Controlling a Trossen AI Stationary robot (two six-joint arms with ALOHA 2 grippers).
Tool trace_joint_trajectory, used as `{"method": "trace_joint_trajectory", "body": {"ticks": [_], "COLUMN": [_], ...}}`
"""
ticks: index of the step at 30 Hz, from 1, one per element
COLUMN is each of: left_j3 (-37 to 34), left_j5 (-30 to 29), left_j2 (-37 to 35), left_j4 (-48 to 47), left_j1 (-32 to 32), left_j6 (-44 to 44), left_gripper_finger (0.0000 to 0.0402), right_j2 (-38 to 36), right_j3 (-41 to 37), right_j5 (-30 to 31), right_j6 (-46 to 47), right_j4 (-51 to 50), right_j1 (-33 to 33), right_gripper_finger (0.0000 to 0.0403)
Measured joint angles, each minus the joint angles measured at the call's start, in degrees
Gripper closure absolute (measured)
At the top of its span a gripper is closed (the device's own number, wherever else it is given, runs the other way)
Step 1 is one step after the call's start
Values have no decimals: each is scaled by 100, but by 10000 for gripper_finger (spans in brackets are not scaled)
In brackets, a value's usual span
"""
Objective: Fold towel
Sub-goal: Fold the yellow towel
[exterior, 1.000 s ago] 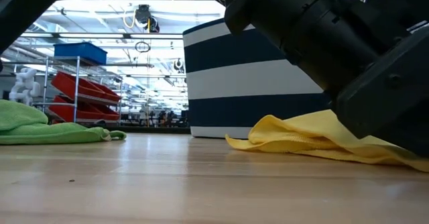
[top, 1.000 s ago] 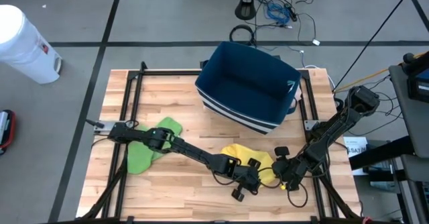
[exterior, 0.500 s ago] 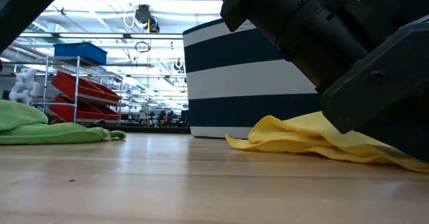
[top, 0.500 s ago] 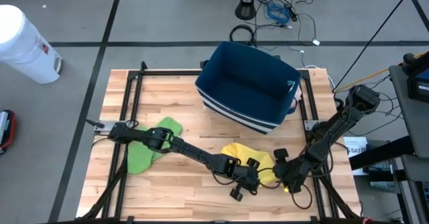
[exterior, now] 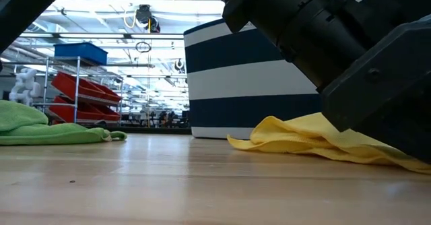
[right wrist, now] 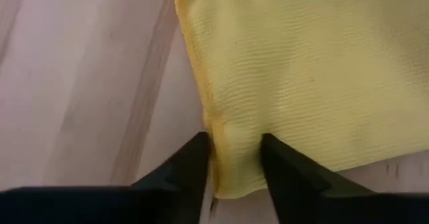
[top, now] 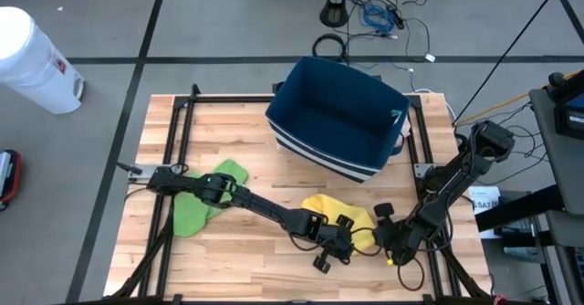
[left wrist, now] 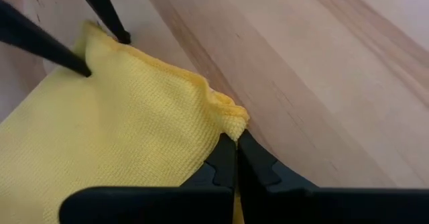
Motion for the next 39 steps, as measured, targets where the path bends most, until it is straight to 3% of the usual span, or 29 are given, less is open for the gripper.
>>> {"method": "trace_joint_trajectory", "body": {"ticks": [6, 16, 24, 28, 30, 32, 34, 35, 37, 39], "left_j3": [-4, -44, -37, -4, -2, -2, -7, -7, -9, -9], "left_j5": [-3, 135, 102, 30, -448, -1553, -2056, -1989, -1193, -364], "left_j2": [-1, -452, -1880, -2756, -3020, -3159, -3215, -3217, -3215, -3136], "left_j4": [-21, -392, -1195, -839, -608, -523, -657, -769, -1052, -1114], "left_j1": [-82, -295, -592, -830, -942, -1050, -1081, -1073, -1051, -984], "left_j6": [4, 61, 334, 456, 468, 516, 617, 572, 378, 174], "left_gripper_finger": [401, 401, 401, 401, 401, 401, 401, 401, 401, 401], "right_j2": [7, -325, -1137, -1478, -1564, -1583, -1575, -1571, -1573, -1554], "right_j3": [-7, 479, 1909, 2773, 3140, 3505, 3797, 3882, 3945, 3947], "right_j5": [-18, -131, -240, -284, 51, 324, 567, 734, 858, 318], "right_j6": [-147, -560, -1864, -2718, -2986, -3095, -3093, -3042, -2802, -2596], "right_j4": [143, 341, 7, -121, -390, -928, -1485, -1716, -1926, -1738], "right_j1": [-4, 56, 262, 363, 375, 385, 361, 348, 295, 223], "right_gripper_finger": [392, 401, 402, 403, 403, 403, 403, 403, 403, 403]}}
